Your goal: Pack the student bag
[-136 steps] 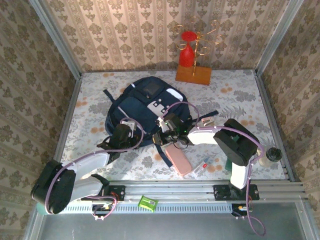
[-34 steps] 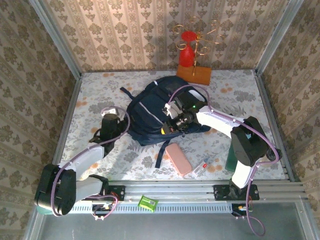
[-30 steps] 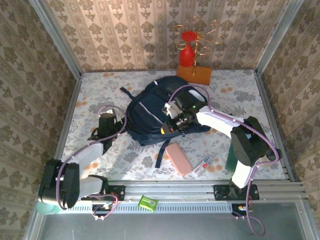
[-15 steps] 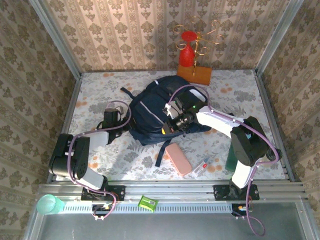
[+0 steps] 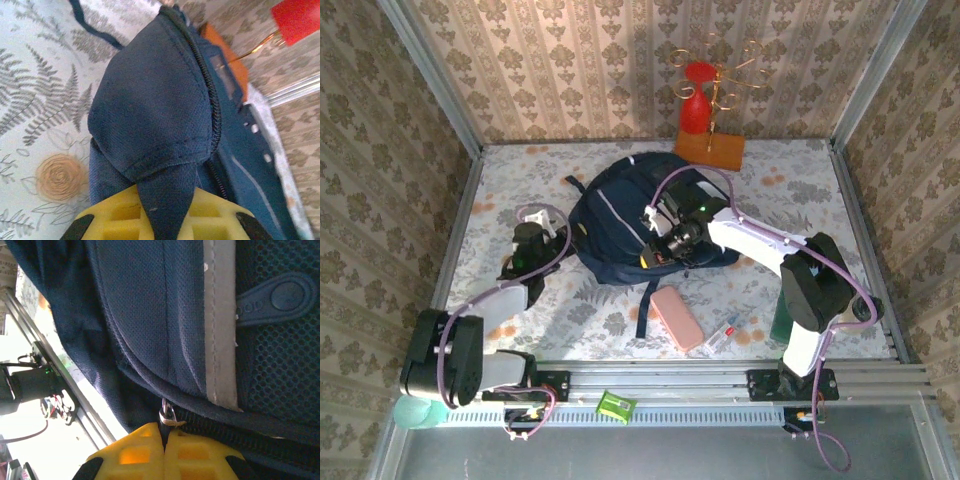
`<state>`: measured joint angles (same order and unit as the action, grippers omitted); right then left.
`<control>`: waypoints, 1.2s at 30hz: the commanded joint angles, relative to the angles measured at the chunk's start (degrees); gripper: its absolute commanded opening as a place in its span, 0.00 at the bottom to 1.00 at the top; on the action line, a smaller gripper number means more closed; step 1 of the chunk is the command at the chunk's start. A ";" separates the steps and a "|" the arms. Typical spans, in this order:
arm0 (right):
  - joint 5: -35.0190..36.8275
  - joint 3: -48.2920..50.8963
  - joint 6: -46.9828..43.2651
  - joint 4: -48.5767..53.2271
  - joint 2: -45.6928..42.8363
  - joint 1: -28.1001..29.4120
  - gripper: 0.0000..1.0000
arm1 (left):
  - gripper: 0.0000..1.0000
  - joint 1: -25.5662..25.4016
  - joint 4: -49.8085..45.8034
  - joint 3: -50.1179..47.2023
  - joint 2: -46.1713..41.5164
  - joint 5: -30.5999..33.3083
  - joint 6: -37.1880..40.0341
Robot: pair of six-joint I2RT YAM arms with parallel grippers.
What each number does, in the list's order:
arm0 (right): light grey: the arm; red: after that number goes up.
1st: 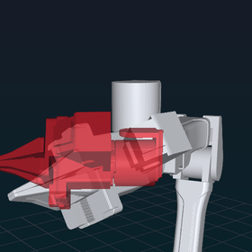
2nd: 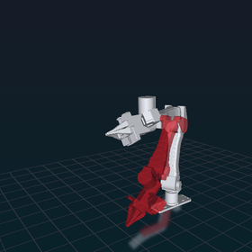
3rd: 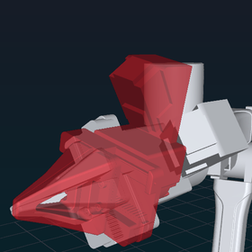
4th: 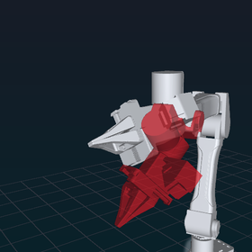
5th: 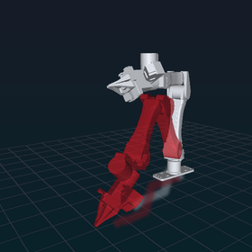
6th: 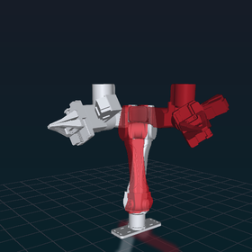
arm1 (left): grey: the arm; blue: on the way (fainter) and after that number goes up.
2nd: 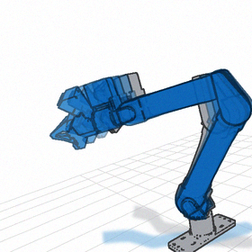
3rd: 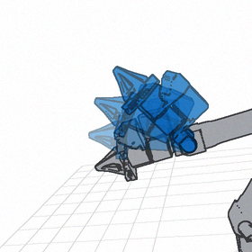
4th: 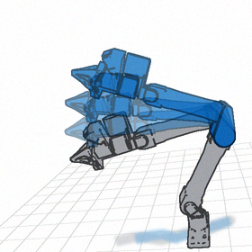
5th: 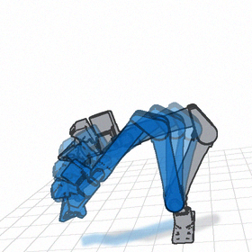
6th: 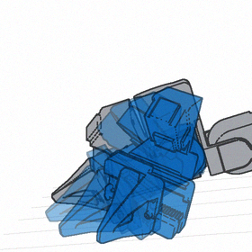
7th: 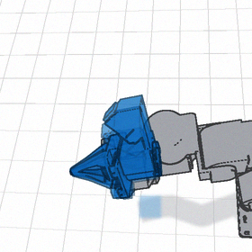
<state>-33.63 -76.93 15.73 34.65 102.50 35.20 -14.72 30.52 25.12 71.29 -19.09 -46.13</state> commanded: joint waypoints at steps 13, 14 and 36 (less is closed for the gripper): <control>-1.15 -2.08 -3.71 3.54 -2.93 -0.85 0.00 | 0.00 1.25 0.77 -1.72 -10.96 -2.54 -2.38; 1.80 -2.02 -5.08 5.96 -2.58 -0.96 0.00 | 0.00 1.47 -0.69 -1.35 -11.57 -2.44 -1.86; -8.55 -16.24 5.36 -4.60 3.11 4.59 0.00 | 0.00 -4.53 -2.40 -2.09 -13.66 3.23 -0.76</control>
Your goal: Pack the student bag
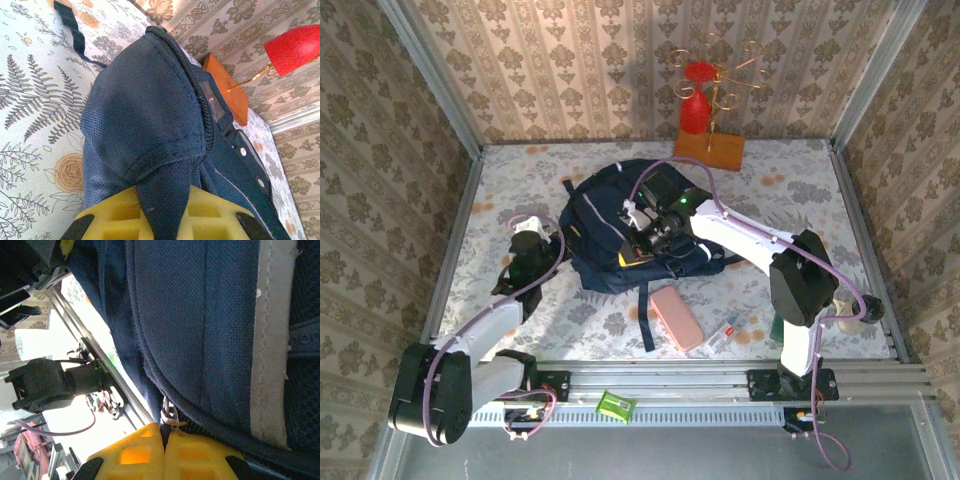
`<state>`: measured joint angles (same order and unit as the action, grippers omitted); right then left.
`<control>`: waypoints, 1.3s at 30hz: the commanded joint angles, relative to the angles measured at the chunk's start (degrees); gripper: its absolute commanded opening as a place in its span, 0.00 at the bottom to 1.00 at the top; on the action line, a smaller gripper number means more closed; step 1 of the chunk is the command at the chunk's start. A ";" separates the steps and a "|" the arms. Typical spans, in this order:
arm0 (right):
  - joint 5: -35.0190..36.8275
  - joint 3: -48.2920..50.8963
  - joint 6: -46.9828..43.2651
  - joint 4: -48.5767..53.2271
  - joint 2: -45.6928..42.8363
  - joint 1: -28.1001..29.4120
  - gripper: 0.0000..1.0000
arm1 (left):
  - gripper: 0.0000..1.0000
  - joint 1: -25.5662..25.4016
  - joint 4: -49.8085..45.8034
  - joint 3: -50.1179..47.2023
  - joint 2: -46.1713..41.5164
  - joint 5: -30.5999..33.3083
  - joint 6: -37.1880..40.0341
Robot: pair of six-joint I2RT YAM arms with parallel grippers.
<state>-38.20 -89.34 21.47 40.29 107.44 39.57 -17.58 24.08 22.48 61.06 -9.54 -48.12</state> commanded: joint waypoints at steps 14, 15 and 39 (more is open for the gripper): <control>4.99 -8.01 -6.01 1.51 3.40 4.82 0.00 | 0.00 1.92 5.19 5.41 -6.31 -14.13 -2.69; 1.33 -9.05 -4.60 -0.95 3.37 4.51 0.00 | 0.00 1.54 5.09 5.77 -6.36 -14.36 -2.62; 37.56 -4.77 -12.41 8.62 3.68 0.27 0.00 | 0.00 6.70 -2.50 -3.57 -2.92 -8.93 0.39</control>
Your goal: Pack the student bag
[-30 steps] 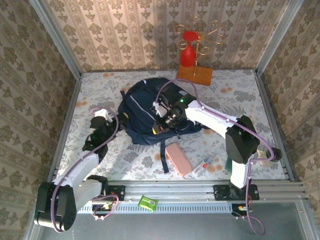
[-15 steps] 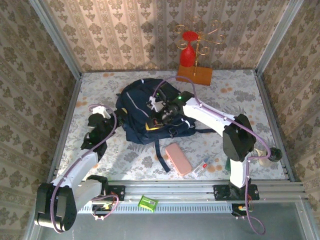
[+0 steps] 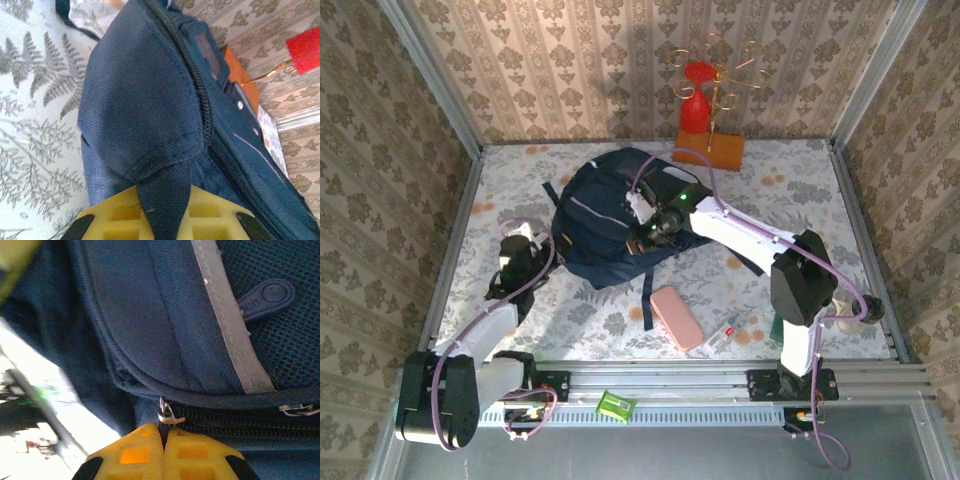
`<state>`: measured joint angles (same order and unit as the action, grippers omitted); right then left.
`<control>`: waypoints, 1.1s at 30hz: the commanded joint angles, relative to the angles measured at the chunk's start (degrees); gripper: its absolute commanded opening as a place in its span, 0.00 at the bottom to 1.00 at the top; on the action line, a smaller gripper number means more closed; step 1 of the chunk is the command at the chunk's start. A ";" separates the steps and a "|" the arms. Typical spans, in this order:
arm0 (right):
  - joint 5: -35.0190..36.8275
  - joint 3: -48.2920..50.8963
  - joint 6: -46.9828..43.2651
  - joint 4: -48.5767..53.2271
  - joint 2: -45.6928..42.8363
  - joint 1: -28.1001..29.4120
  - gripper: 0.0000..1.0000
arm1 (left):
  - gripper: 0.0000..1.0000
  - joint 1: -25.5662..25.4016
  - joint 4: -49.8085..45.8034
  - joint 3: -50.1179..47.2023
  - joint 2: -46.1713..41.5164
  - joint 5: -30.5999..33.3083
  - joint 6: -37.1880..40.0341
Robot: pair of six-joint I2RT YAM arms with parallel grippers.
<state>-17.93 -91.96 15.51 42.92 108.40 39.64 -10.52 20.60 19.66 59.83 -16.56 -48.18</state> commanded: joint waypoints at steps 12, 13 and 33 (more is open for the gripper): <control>9.80 -8.67 -12.63 10.89 10.36 7.16 0.00 | 0.00 -2.53 -0.22 2.06 -2.02 -0.67 0.81; 5.12 -9.78 -12.04 9.03 11.09 7.06 0.00 | 0.00 -3.71 -0.01 1.88 -1.92 -0.03 0.87; -10.10 1.48 0.89 -8.09 1.52 1.77 0.26 | 0.11 -0.62 -2.57 7.81 12.06 -0.67 11.79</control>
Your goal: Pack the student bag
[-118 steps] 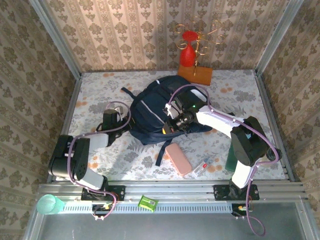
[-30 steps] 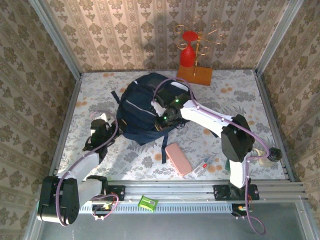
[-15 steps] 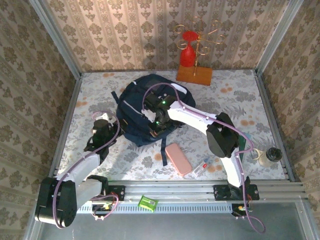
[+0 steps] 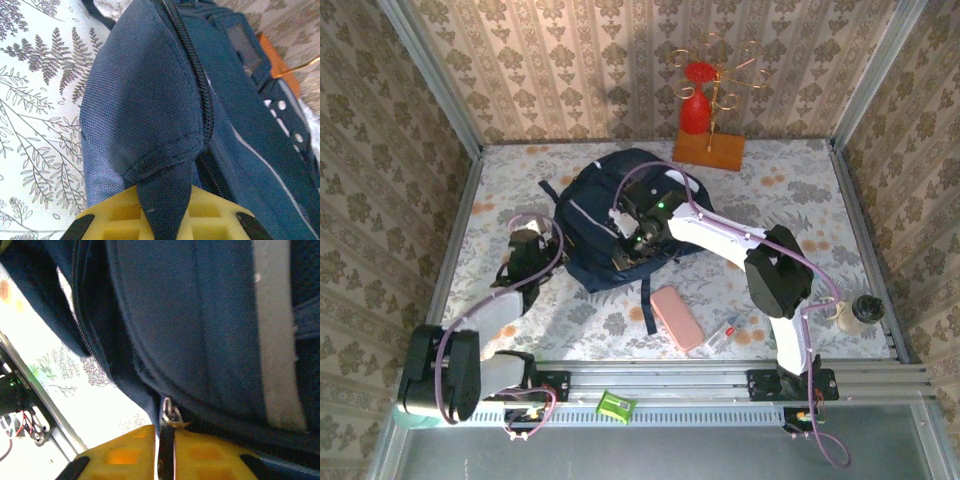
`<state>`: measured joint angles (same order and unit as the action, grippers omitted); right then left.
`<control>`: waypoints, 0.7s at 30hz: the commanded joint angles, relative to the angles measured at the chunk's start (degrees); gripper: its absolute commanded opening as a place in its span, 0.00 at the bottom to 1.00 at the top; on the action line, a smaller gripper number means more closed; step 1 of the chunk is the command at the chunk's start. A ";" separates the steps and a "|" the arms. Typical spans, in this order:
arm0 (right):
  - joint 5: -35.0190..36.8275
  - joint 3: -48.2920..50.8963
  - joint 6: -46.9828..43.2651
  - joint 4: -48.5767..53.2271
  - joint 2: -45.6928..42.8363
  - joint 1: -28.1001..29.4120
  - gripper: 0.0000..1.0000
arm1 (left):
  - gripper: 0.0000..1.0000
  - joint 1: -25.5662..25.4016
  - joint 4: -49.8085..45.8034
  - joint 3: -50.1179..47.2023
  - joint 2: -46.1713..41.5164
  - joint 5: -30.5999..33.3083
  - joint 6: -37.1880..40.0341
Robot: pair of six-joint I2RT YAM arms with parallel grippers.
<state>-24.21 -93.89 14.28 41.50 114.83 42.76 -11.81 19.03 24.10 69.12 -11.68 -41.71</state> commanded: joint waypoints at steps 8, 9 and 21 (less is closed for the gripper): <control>-11.46 21.83 7.40 -22.60 -16.20 -12.57 0.42 | 0.68 5.50 -8.98 3.59 0.10 3.60 10.10; -11.33 22.60 7.74 -23.91 -16.14 -13.30 0.42 | 0.72 5.31 -10.44 3.20 -1.52 5.14 10.23; 12.16 27.73 11.55 -28.00 -16.38 -20.14 0.55 | 0.73 -31.35 -25.31 3.78 -15.28 19.20 -0.59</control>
<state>-19.86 -68.69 23.03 15.77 99.37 24.27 -38.20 -2.24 26.35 52.45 3.29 -37.47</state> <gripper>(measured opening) 0.537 0.731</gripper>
